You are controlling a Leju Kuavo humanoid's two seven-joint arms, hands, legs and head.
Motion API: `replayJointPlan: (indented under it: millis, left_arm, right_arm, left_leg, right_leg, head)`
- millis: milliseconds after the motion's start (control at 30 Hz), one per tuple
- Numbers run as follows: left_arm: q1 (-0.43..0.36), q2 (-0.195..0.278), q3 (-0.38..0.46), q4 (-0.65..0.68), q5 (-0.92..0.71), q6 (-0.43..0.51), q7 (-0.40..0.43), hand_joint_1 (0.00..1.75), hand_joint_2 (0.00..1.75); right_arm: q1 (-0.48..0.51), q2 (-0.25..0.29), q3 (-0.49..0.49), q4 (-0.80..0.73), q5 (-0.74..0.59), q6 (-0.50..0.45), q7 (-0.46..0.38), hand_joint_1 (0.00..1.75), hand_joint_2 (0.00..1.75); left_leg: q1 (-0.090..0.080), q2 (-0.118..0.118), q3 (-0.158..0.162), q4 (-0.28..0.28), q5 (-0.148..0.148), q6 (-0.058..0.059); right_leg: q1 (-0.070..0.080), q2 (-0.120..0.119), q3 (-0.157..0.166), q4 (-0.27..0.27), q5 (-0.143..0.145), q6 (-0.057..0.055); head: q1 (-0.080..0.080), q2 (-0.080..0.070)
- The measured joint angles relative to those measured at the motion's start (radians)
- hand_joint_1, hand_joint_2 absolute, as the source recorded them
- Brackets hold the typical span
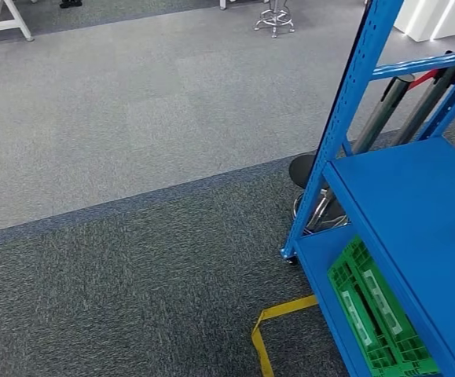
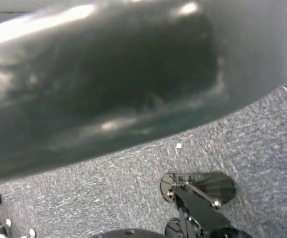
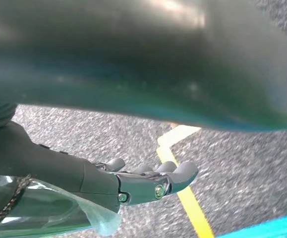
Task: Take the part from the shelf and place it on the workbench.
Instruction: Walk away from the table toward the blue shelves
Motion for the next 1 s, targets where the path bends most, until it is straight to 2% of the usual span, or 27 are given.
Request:
replayJointPlan:
  millis: [33,100,167,200,233,267,300,333,400,467,533,567,600,667,700,733,767,800,833,867,933,967,1000]
  left_arm:
    - [-0.002,0.001,-0.001,0.001,0.0,0.0,0.0,0.0,0.0]
    - [-0.003,0.003,-0.003,0.002,0.0,0.0,0.0,0.0,0.0]
    - [-0.001,0.005,-0.003,0.004,0.0,0.001,0.0,0.0,0.0]
    - [0.0,0.005,-0.003,0.005,0.0,0.001,0.0,0.0,0.0]
    - [0.001,0.006,-0.003,0.006,0.0,0.001,0.0,0.0,0.0]
    - [0.002,0.006,-0.003,0.007,0.0,0.001,0.0,0.0,0.0]
    - [0.002,0.007,-0.003,0.008,-0.002,0.002,-0.001,0.0,0.0]
    - [0.003,0.008,-0.003,0.01,-0.004,0.004,-0.003,0.0,0.0]
    - [0.003,0.012,-0.004,0.014,-0.011,0.01,-0.009,0.0,0.0]
    - [0.004,0.016,-0.005,0.018,-0.018,0.018,-0.014,0.0,0.0]
    - [0.003,0.018,-0.01,0.022,-0.026,0.027,-0.018,0.0,0.0]
    - [0.002,0.019,-0.014,0.025,-0.031,0.031,-0.02,0.0,0.0]
    - [0.001,0.02,-0.017,0.026,-0.035,0.035,-0.024,0.0,0.0]
    - [0.002,0.021,-0.021,0.029,-0.046,0.04,-0.032,0.0,0.0]
    - [0.004,0.021,-0.022,0.03,-0.05,0.041,-0.036,0.0,0.0]
    - [0.005,0.021,-0.024,0.032,-0.055,0.042,-0.039,0.0,0.0]
    - [0.006,0.021,-0.027,0.034,-0.06,0.042,-0.042,0.0,0.0]
    - [0.005,0.021,-0.03,0.036,-0.064,0.042,-0.046,0.0,0.0]
    - [0.004,0.021,-0.034,0.039,-0.068,0.042,-0.049,0.0,0.0]
    - [0.003,0.021,-0.037,0.041,-0.071,0.043,-0.051,0.0,0.0]
    - [0.003,0.021,-0.042,0.044,-0.078,0.046,-0.052,0.0,0.0]
    - [0.003,0.022,-0.044,0.045,-0.082,0.048,-0.052,0.0,0.0]
    - [0.002,0.022,-0.045,0.046,-0.086,0.049,-0.051,0.0,0.0]
  right_arm:
    - [0.002,0.0,-0.001,0.0,0.0,0.0,0.0,0.0,0.0]
    - [0.003,0.0,-0.003,-0.001,0.0,0.0,0.0,0.0,0.0]
    - [0.001,0.0,-0.003,-0.002,0.0,0.0,0.0,0.0,0.0]
    - [0.0,0.0,-0.003,-0.003,0.0,0.001,0.0,0.0,0.0]
    - [0.001,0.001,-0.003,-0.003,0.0,0.001,0.0,0.0,0.0]
    - [0.001,0.001,-0.004,-0.003,0.001,0.001,0.0,0.0,0.0]
    - [0.002,0.001,-0.004,-0.003,0.002,0.001,0.001,0.0,0.0]
    - [0.002,0.002,-0.005,-0.004,0.005,0.002,0.001,0.0,0.0]
    - [0.001,0.005,-0.01,-0.007,0.011,0.006,0.001,0.0,0.0]
    - [0.0,0.01,-0.017,-0.013,0.017,0.011,0.002,0.0,0.0]
    - [0.006,0.016,-0.026,-0.021,0.023,0.016,0.005,0.0,0.0]
    - [0.011,0.02,-0.032,-0.026,0.026,0.019,0.008,0.0,0.0]
    - [0.014,0.023,-0.038,-0.033,0.029,0.022,0.01,0.0,0.0]
    - [0.017,0.03,-0.051,-0.05,0.035,0.031,0.015,0.0,0.0]
    - [0.017,0.034,-0.057,-0.058,0.038,0.037,0.017,0.0,0.0]
    - [0.018,0.038,-0.064,-0.068,0.04,0.044,0.021,0.0,0.0]
    - [0.022,0.042,-0.071,-0.079,0.042,0.051,0.025,0.0,0.0]
    - [0.026,0.046,-0.08,-0.091,0.045,0.059,0.029,0.0,0.0]
    - [0.031,0.051,-0.089,-0.105,0.049,0.066,0.033,0.0,0.0]
    - [0.034,0.055,-0.098,-0.118,0.054,0.073,0.036,0.0,0.0]
    - [0.033,0.064,-0.114,-0.14,0.065,0.084,0.037,0.0,0.0]
    - [0.032,0.068,-0.122,-0.148,0.07,0.087,0.037,0.0,0.0]
    - [0.032,0.071,-0.13,-0.156,0.073,0.09,0.037,0.0,0.0]
  left_leg:
    - [0.002,0.002,0.003,0.001,-0.002,-0.005]
    - [0.007,-0.03,-0.007,0.037,-0.034,-0.017]
    - [0.013,-0.078,-0.051,0.147,-0.101,-0.025]
    - [0.015,-0.09,-0.078,0.213,-0.13,-0.028]
    - [0.016,-0.094,-0.099,0.259,-0.142,-0.03]
    - [0.017,-0.096,-0.105,0.272,-0.134,-0.031]
    - [0.018,-0.1,-0.096,0.248,-0.107,-0.03]
    - [0.02,-0.11,-0.074,0.194,-0.068,-0.029]
    - [0.025,-0.165,-0.023,0.067,-0.008,-0.023]
    - [0.026,-0.202,-0.003,0.009,0.004,-0.017]
    - [0.023,-0.184,-0.002,-0.003,0.006,-0.006]
    - [0.023,-0.171,-0.001,-0.01,0.01,0.001]
    - [0.023,-0.156,0.002,-0.017,0.014,0.008]
    - [0.02,-0.123,0.004,-0.025,0.018,0.019]
    - [0.017,-0.106,0.002,-0.025,0.018,0.021]
    - [0.015,-0.089,0.002,-0.025,0.018,0.022]
    - [0.014,-0.073,0.001,-0.025,0.017,0.022]
    - [0.013,-0.059,0.001,-0.025,0.016,0.022]
    - [0.013,-0.047,0.002,-0.024,0.015,0.02]
    - [0.013,-0.037,0.004,-0.023,0.013,0.017]
    - [0.008,-0.018,0.008,-0.019,0.008,0.007]
    - [0.005,-0.01,0.01,-0.017,0.006,0.002]
    - [0.005,-0.002,0.012,-0.016,0.006,-0.003]
  right_leg:
    - [-0.001,0.008,0.001,-0.004,0.003,-0.006]
    - [-0.005,0.026,0.007,-0.012,0.011,-0.019]
    - [-0.006,0.045,0.008,-0.015,0.017,-0.027]
    - [-0.006,0.057,0.007,-0.014,0.018,-0.029]
    - [-0.005,0.069,0.006,-0.014,0.019,-0.029]
    - [-0.005,0.082,0.007,-0.013,0.019,-0.029]
    - [-0.005,0.096,0.008,-0.012,0.02,-0.028]
    - [-0.005,0.109,0.009,-0.011,0.02,-0.027]
    - [-0.005,0.134,0.005,-0.008,0.021,-0.021]
    - [-0.008,0.158,-0.006,-0.006,0.026,-0.008]
    - [-0.014,0.179,-0.018,-0.008,0.032,0.009]
    - [-0.014,0.17,-0.025,-0.004,0.029,0.014]
    - [-0.013,0.148,-0.038,0.015,0.014,0.018]
    - [-0.009,0.086,-0.088,0.112,-0.048,0.022]
    - [-0.009,0.067,-0.118,0.178,-0.082,0.024]
    - [-0.01,0.058,-0.142,0.233,-0.105,0.027]
    - [-0.01,0.053,-0.149,0.257,-0.109,0.029]
    - [-0.011,0.048,-0.135,0.242,-0.094,0.03]
    - [-0.011,0.04,-0.102,0.192,-0.067,0.031]
    - [-0.011,0.021,-0.057,0.12,-0.039,0.03]
    - [-0.009,-0.011,0.012,0.009,-0.006,0.02]
    - [-0.007,-0.019,0.025,-0.013,-0.003,0.014]
    - [-0.005,-0.013,0.023,-0.016,-0.002,0.007]
  head:
    - [0.0,0.0]
    - [-0.002,0.0]
    - [-0.006,0.0]
    - [-0.007,0.0]
    - [-0.007,0.0]
    - [-0.007,0.0]
    - [-0.007,0.0]
    - [-0.007,0.0]
    - [-0.006,0.0]
    - [-0.006,0.0]
    - [-0.006,0.0]
    - [-0.006,0.0]
    - [-0.004,0.0]
    - [0.001,0.0]
    - [0.002,0.0]
    - [0.002,0.0]
    - [0.002,0.0]
    - [0.003,0.0]
    - [0.003,0.0]
    - [0.003,0.0]
    - [0.001,0.0]
    - [-0.001,0.0]
    - [-0.003,0.0]
